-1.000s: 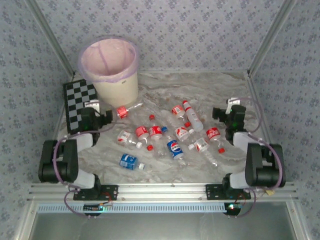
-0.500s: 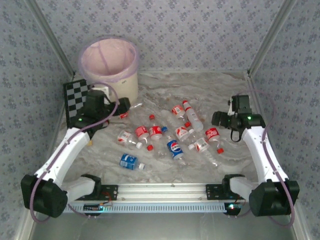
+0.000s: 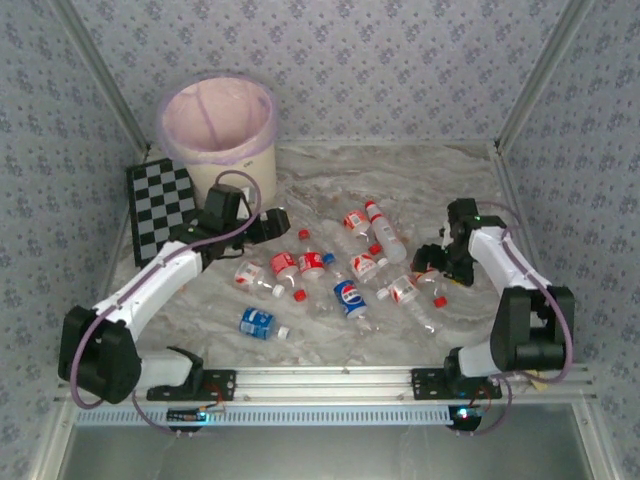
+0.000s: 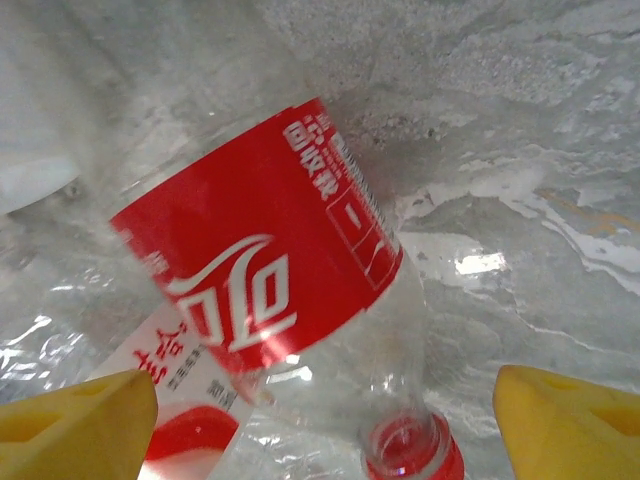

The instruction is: Put the plastic bottles in the bin

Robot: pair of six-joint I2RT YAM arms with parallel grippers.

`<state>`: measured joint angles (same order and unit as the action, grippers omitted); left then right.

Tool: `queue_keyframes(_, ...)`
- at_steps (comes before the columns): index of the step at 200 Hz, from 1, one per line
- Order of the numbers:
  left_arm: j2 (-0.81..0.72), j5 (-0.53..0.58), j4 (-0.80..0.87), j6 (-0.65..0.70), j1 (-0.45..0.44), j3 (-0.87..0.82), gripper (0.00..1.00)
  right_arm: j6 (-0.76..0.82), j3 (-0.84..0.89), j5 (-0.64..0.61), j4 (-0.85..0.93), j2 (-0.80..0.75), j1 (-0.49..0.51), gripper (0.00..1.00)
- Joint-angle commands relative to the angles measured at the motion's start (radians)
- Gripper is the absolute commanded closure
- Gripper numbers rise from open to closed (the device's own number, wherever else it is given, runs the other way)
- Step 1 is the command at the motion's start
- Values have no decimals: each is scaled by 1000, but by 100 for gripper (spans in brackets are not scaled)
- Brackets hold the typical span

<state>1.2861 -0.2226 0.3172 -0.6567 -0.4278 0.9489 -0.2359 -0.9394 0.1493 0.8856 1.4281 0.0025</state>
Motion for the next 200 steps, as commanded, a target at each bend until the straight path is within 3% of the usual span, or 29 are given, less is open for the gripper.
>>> queue_keyframes(1, 3, -53, -76, -58, 0, -3, 4, 27, 1, 51, -45, 56, -21, 11)
queue_keyframes(36, 43, -60, -108, -102, 0, 11, 5, 29, -21, 33, -97, 128, -15, 16)
queue_keyframes(63, 72, -116, -167, -131, -2, 17, 7, 46, -44, 61, -97, 181, -16, 34)
queue_keyframes(74, 78, -128, -181, -136, -2, 21, 7, 46, -56, 39, -87, 169, -15, 43)
queue_keyframes(98, 93, -134, -174, -141, -2, 45, 7, 57, -97, -10, -31, 105, -33, 44)
queue_keyframes(113, 100, -161, -203, -160, -5, 53, 7, 78, -132, -8, 2, 50, -45, 53)
queue_keyframes(125, 102, -210, -257, -197, -6, 50, 7, 81, -165, -3, 31, 10, -47, 54)
queue_keyframes(137, 104, -255, -361, -259, -15, 34, 6, 81, -197, 56, 42, -26, -47, 54)
queue_keyframes(153, 108, -287, -491, -294, -64, 33, 3, 53, -223, 253, 2, -77, -46, 54)
queue_keyframes(169, 114, -273, -569, -262, -141, 63, 7, -12, -222, 453, -76, -105, -24, 54)
queue_keyframes(184, 132, -267, -600, -218, -200, 101, 15, -41, -224, 546, -113, -107, 23, 55)
queue_keyframes(200, 152, -254, -590, -159, -241, 144, 16, -71, -218, 621, -153, -106, 74, 55)
